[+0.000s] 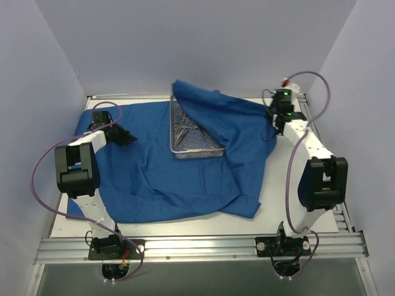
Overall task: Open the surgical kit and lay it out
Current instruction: Open the surgical kit at the center of the board, then smooth out the surgical kit at the center of the board.
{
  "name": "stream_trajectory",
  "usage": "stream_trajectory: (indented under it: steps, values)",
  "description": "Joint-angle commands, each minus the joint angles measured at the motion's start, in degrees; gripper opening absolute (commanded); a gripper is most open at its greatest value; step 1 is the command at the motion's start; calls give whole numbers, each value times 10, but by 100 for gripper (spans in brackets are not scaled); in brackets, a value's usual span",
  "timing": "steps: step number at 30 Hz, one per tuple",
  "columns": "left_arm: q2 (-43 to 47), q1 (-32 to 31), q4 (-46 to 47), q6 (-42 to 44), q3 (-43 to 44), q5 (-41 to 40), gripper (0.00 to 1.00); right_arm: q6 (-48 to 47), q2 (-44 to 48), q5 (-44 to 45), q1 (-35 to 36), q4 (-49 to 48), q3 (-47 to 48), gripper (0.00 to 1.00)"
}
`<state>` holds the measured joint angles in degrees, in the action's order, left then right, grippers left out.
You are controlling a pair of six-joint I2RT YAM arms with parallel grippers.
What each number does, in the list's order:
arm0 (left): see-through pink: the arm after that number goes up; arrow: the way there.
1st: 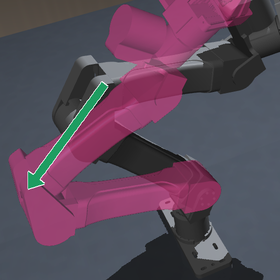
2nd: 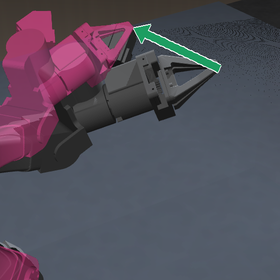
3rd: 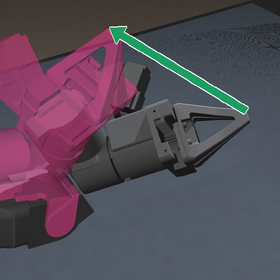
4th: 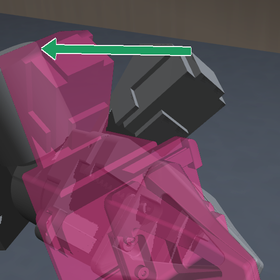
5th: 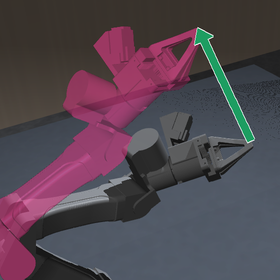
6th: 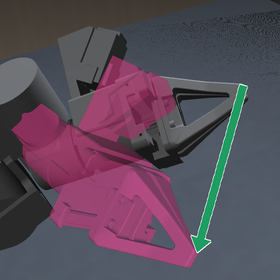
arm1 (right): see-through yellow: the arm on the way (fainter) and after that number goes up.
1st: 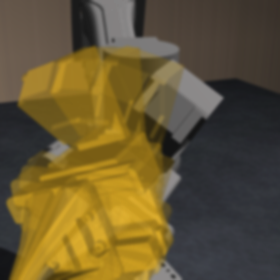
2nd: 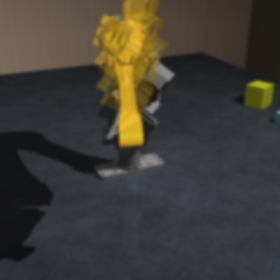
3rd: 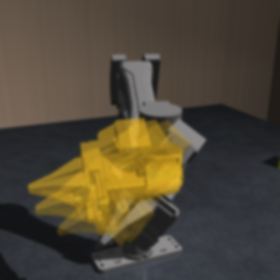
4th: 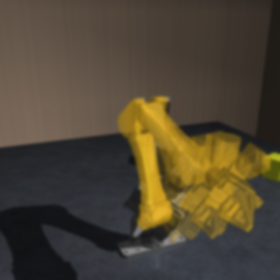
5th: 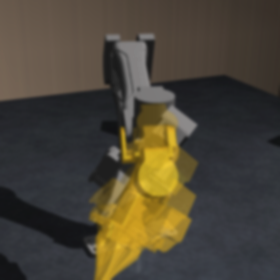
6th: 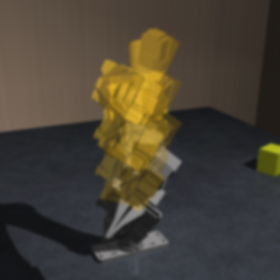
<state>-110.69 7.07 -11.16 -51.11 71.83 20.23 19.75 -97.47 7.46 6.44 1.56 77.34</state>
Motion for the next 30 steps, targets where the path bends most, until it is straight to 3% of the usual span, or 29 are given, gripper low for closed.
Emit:
stream_trajectory:
  steps: [1, 3, 8, 10, 15, 24, 26, 27, 30]
  values:
    - [20, 1, -1, 19, 31, -12, 2, -17, 77, 152, -90, 25, -37, 0]
    - [8, 2, -4, 21, 47, -17, 2, -23, 83, 158, -130, 13, -83, 0]
    - [-12, 5, -19, 26, 74, -8, 2, -21, 49, 263, -150, 41, -120, 0]
    - [-11, 6, -18, 26, 74, -14, 2, -29, 41, 266, -158, 35, -132, 0]
    - [-29, 6, -33, 29, 101, -13, 2, -10, -27, 291, -165, 83, -88, 0]
    - [-106, 16, -120, 77, 197, -10, 2, -12, -21, 317, -165, 94, -87, 0]
    - [-116, 15, -145, 108, 229, -28, 2, -16, -15, 289, -150, 100, -73, 19]
    - [-119, 14, -169, 118, 238, -53, 2, -23, -8, 277, -139, 99, -68, 40]
    - [-141, 12, -237, 146, 285, -108, 2, -36, -3, 232, -82, 92, -35, 56]
